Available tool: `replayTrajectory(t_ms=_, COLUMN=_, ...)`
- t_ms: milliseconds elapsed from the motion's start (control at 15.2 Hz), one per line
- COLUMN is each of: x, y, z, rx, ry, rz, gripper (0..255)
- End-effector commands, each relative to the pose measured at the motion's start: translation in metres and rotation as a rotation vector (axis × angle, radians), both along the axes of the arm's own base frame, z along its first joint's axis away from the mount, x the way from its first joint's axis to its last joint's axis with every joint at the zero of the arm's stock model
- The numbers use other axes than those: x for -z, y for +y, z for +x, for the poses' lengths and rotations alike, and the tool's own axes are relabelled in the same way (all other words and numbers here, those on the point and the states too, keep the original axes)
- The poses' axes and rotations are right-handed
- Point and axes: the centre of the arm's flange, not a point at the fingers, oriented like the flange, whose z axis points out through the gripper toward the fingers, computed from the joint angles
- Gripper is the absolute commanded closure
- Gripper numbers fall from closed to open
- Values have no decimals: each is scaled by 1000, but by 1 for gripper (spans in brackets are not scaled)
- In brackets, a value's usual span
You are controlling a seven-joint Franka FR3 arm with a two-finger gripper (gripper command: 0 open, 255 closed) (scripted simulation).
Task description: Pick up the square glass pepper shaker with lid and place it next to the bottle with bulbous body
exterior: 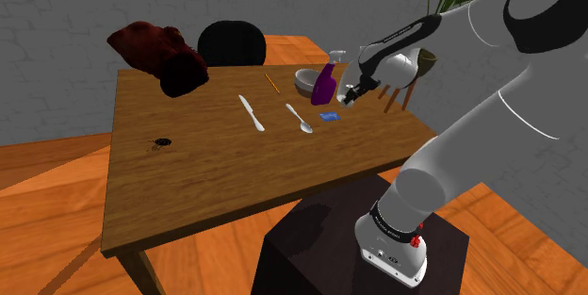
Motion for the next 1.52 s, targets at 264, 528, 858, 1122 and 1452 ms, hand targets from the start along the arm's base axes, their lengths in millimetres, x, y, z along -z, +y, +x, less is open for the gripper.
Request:
replayTrajectory(t_ms=264, x=13, y=-1, z=0, rx=1, ry=0, rz=-1, gripper=255)
replayTrajectory(t_ms=528, x=13, y=-1, z=0, rx=1, ry=0, rz=-1, gripper=255)
replayTrajectory(t_ms=858, x=13, y=-1, z=0, rx=1, ry=0, rz=-1, gripper=0)
replayTrajectory(t_ms=1122, x=-24, y=3, z=-15, rx=1, ry=0, rz=-1, gripper=0)
replayTrajectory(t_ms=1452, x=-34, y=4, z=-18, rx=1, ry=0, rz=-1, gripper=0)
